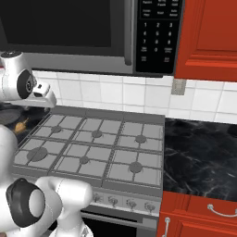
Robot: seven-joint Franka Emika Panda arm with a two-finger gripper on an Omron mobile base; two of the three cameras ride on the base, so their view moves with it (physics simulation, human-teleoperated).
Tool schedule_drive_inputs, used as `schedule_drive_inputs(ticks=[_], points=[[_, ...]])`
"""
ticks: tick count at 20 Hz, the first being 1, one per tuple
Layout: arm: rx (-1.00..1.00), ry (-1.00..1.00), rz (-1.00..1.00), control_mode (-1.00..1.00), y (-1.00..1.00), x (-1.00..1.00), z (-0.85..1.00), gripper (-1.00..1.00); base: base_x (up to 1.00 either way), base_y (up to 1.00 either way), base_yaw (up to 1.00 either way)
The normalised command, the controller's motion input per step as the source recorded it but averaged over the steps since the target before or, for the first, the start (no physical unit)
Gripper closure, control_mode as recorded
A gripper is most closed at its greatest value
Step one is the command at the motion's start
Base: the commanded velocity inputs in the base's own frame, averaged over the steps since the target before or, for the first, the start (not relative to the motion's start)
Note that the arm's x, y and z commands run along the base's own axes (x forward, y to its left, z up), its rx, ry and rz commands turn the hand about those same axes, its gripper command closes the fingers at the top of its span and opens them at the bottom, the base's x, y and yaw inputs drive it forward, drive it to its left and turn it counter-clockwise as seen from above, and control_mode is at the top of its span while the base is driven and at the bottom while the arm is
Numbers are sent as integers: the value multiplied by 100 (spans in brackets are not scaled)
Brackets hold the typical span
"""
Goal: Place the pan on the front left burner on the stove. Then place the tomato and the onion in the pan and turn on the front left burner.
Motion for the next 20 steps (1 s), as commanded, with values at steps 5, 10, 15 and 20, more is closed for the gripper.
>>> schedule_drive_inputs(ticks=[5,10,15,20], points=[[0,0,0,-100,28,-13,0,-100,0,0,0],[2,0,0,-100,38,-15,0,-100,0,0,0],[5,0,0,-100,37,-6,0,-100,0,0,0],[7,6,0,-100,22,0,0,-100,0,0,0]])
